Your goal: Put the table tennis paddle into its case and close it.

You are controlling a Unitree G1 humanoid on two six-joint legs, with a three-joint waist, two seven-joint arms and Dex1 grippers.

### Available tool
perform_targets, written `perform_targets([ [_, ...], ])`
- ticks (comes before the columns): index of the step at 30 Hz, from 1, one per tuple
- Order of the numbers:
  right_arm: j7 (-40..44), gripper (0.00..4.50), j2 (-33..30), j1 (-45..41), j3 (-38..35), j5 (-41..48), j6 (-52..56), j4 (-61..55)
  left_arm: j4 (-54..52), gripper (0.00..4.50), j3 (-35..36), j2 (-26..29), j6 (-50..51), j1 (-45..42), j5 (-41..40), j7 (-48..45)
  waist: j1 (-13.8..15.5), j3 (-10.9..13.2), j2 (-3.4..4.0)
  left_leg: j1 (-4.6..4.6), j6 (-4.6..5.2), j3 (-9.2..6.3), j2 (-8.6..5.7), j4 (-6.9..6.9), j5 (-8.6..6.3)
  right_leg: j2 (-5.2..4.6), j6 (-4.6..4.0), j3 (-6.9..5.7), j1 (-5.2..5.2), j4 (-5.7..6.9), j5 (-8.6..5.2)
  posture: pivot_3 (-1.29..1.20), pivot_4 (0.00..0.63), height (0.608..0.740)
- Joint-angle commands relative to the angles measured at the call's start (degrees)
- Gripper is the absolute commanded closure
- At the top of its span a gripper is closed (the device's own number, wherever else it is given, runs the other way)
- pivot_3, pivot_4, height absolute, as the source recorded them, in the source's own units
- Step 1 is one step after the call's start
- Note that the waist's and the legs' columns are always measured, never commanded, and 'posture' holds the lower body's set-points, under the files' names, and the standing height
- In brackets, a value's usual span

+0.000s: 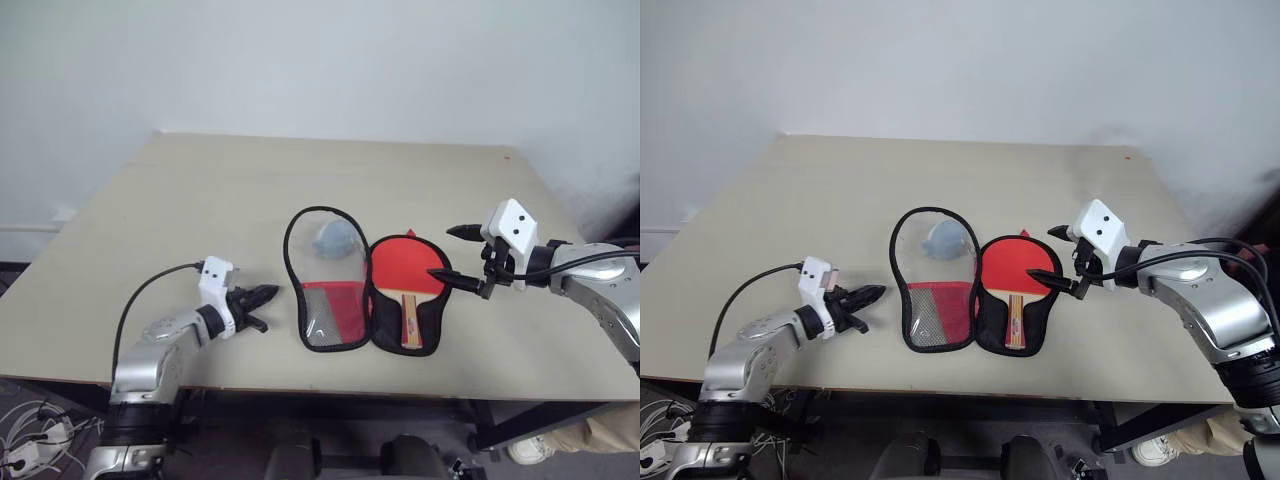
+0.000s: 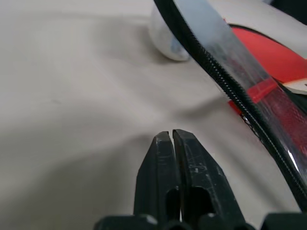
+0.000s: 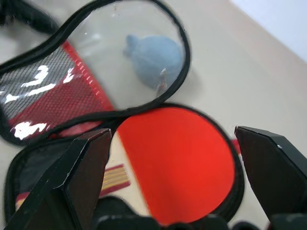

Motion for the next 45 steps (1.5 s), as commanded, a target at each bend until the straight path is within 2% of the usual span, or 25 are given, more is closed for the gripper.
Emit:
perform_targets([
  [1,1.5,0.00,1.2,-1.6,-3.7,-1.4,0.4,-0.8,-2.7,4.48,-1.2,-1.7,5.8,-2.2,-2.7,0.3,0.0,0.0,0.00,0.02,0.00,-0.01,0.00,0.00,0.00,0.00,0.00,0.00,0.03,0.00,0.00,0.00,0.000,0.725],
  [10,7.9,0.00,0.2,-1.2,-7.2,-1.3,1.6,-0.2,-18.5,4.48,-8.2,-7.0,21.5,-3.6,-16.0,-4.2,0.0,0.0,-0.02,0.03,0.04,-0.10,-0.09,0.09,0.02,0.00,0.01,0.00,0.15,-0.01,0.00,0.00,0.000,0.725],
  [16,11.5,0.00,-0.5,-3.3,-8.6,-4.0,-0.3,3.5,-15.5,4.48,-13.8,-10.3,21.6,-7.1,-13.2,-1.6,-0.1,0.0,0.00,0.10,0.04,-0.16,-0.11,0.31,0.02,0.02,0.08,0.00,0.27,0.01,0.04,0.00,0.000,0.725],
  [21,13.3,0.00,-0.5,-4.2,-9.9,-5.9,-1.0,5.6,-14.2,4.48,-12.3,-10.6,20.4,-7.0,-12.0,0.7,-0.2,0.0,0.01,0.10,0.08,-0.16,-0.11,0.46,0.04,0.02,0.19,0.03,0.26,0.03,0.11,0.00,0.000,0.725],
  [24,14.0,0.00,0.0,-4.1,-10.0,-6.7,-1.2,6.0,-12.6,4.48,-6.6,-10.4,23.8,-6.1,-14.1,4.5,-0.2,0.0,0.01,0.09,0.08,-0.17,-0.12,0.46,0.04,0.02,0.19,0.03,0.25,0.03,0.12,0.00,0.000,0.725],
  [27,14.1,0.00,0.5,-3.8,-10.0,-6.9,-0.9,5.4,-12.1,3.94,-2.9,-11.3,26.3,-5.2,-15.6,7.6,-0.2,0.0,0.01,0.08,0.08,-0.17,-0.11,0.44,0.04,0.02,0.19,0.04,0.26,0.03,0.12,0.00,0.000,0.725],
  [30,14.1,0.00,1.3,-3.7,-9.9,-7.0,-0.3,4.9,-11.6,3.19,0.0,-13.7,28.6,-4.2,-16.7,10.8,-0.1,0.0,0.01,0.07,0.08,-0.17,-0.13,0.43,0.04,0.02,0.20,0.04,0.26,0.04,0.12,0.00,0.000,0.725],
  [36,13.9,0.00,2.8,-3.4,-9.7,-7.0,0.7,3.7,-10.9,1.59,2.2,-18.7,33.0,-3.1,-19.3,14.6,0.0,0.0,0.00,0.06,0.08,-0.22,-0.21,0.55,0.04,-0.01,0.22,0.04,0.29,0.04,0.14,0.00,0.000,0.725],
  [42,13.6,0.00,3.9,-2.9,-9.6,-7.2,1.6,2.8,-9.4,0.10,3.2,-20.8,35.7,-3.2,-20.6,16.0,-0.1,0.0,0.00,0.07,0.08,-0.24,-0.20,0.70,0.04,0.00,0.30,0.04,0.32,0.05,0.21,0.00,0.000,0.725],
  [45,13.4,0.00,4.3,-2.7,-9.8,-7.0,2.0,2.4,-8.3,0.05,3.6,-20.9,36.2,-4.0,-20.8,16.4,-0.1,0.0,0.00,0.06,0.08,-0.23,-0.20,0.75,0.04,-0.01,0.33,0.04,0.33,0.05,0.23,0.00,0.000,0.725],
])
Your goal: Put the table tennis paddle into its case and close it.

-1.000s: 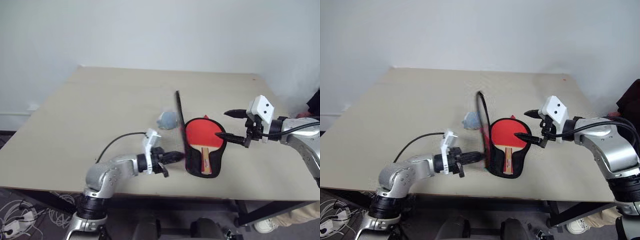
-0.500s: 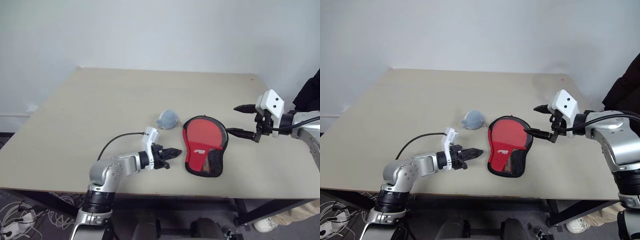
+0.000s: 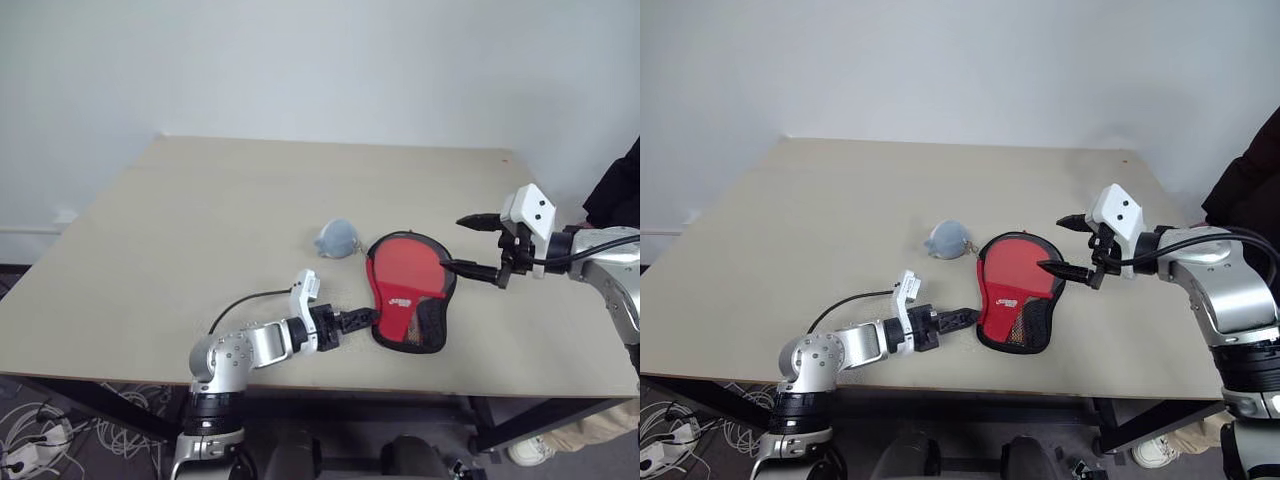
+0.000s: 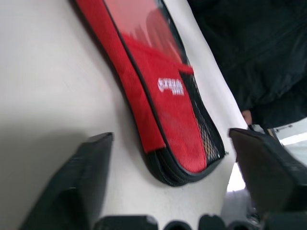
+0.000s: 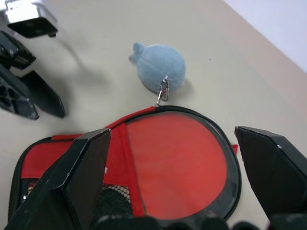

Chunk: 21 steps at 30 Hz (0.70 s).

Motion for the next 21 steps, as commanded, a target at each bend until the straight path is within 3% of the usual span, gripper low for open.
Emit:
perform_targets([
  [1,-0.6,0.00,0.3,-0.5,-2.4,0.4,0.5,-2.4,0.8,0.05,1.3,-0.3,0.9,-1.6,-1.4,0.5,0.0,0.0,0.00,0.00,0.00,0.00,0.00,0.00,0.00,0.00,0.00,0.00,0.00,0.00,0.00,0.00,0.000,0.725],
  [12,-1.1,0.00,1.1,1.1,-2.8,0.8,1.9,-4.6,5.8,0.05,9.1,-3.9,8.9,-4.7,-7.1,3.8,0.0,0.0,0.00,-0.02,0.00,-0.01,-0.01,0.00,0.00,0.00,0.00,0.00,0.00,0.00,0.01,0.00,0.000,0.725],
  [21,-0.8,0.00,1.8,1.2,-2.4,0.7,2.6,-5.1,9.0,0.05,11.3,-3.8,13.7,-7.7,-8.3,4.4,0.0,0.0,-0.01,-0.01,0.00,-0.02,-0.01,0.01,0.00,0.00,0.00,-0.01,0.01,0.00,0.01,0.00,0.000,0.725],
])
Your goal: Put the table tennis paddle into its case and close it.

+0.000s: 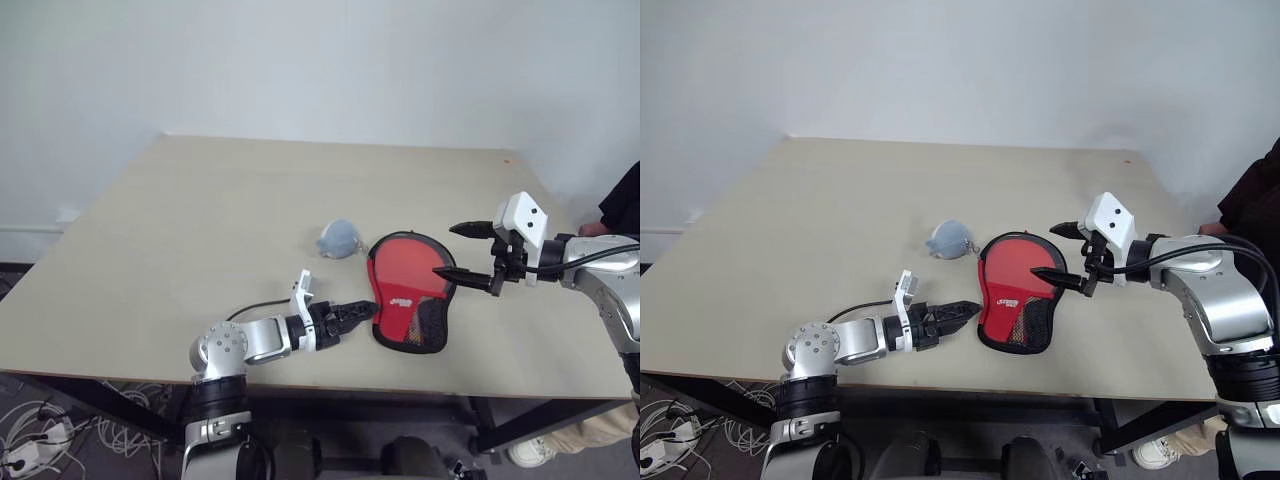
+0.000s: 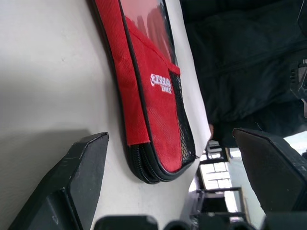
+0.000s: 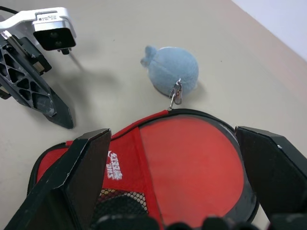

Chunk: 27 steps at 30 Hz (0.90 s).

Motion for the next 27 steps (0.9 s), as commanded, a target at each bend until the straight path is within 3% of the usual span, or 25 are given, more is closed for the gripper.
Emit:
perform_targets([
  [1,-0.1,0.00,0.3,-1.1,-1.7,0.5,0.2,-1.6,0.3,0.05,0.5,0.1,1.9,-2.5,-1.6,-0.5,0.0,0.0,0.00,0.00,0.00,0.00,0.00,-0.01,0.00,0.00,0.00,0.00,0.00,0.00,0.00,0.00,0.000,0.725],
  [27,-0.8,0.00,1.5,-0.2,-2.2,0.9,2.8,-4.0,3.9,0.05,-1.2,-1.6,4.2,-5.5,3.1,2.1,0.0,0.0,0.00,0.00,-0.01,-0.01,0.00,0.01,0.00,0.00,0.00,0.00,0.01,0.00,0.00,0.00,0.000,0.725],
])
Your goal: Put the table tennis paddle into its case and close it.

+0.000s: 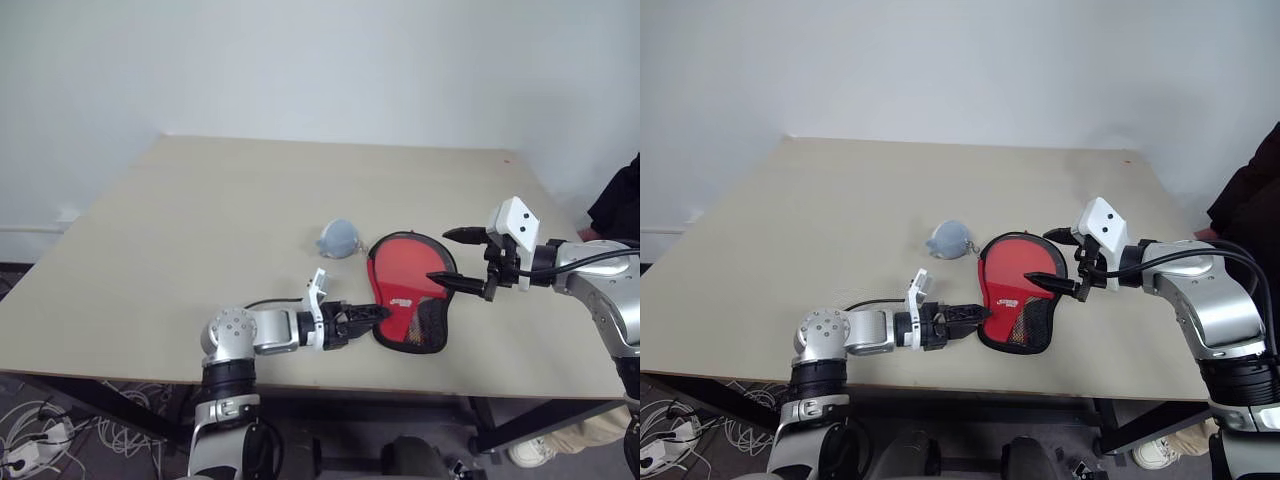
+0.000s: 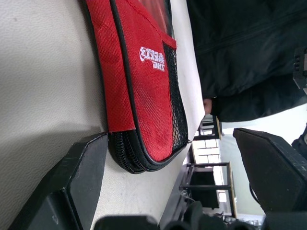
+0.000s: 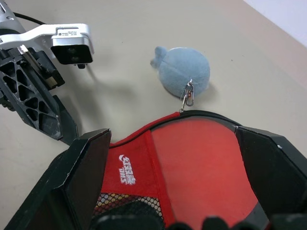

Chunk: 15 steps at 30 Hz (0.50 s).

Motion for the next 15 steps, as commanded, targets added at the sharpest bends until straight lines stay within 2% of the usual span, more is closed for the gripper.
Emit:
perform_targets([
  [1,-0.5,0.00,0.0,-0.5,-2.2,0.8,0.1,-2.1,-0.4,0.05,-0.3,-0.4,-0.5,-1.1,1.0,0.5,0.0,0.0,0.00,0.00,0.00,0.00,0.00,0.01,0.00,0.00,0.00,0.00,0.00,0.00,0.00,0.00,0.000,0.725],
  [15,-1.3,0.00,0.8,-0.5,-2.0,0.9,1.0,-2.5,1.2,0.05,1.2,-4.6,0.0,-1.7,0.7,1.6,0.1,0.0,-0.01,-0.01,0.00,-0.02,-0.04,0.01,0.00,-0.03,0.00,0.00,0.02,-0.01,0.00,0.00,0.000,0.725],
])
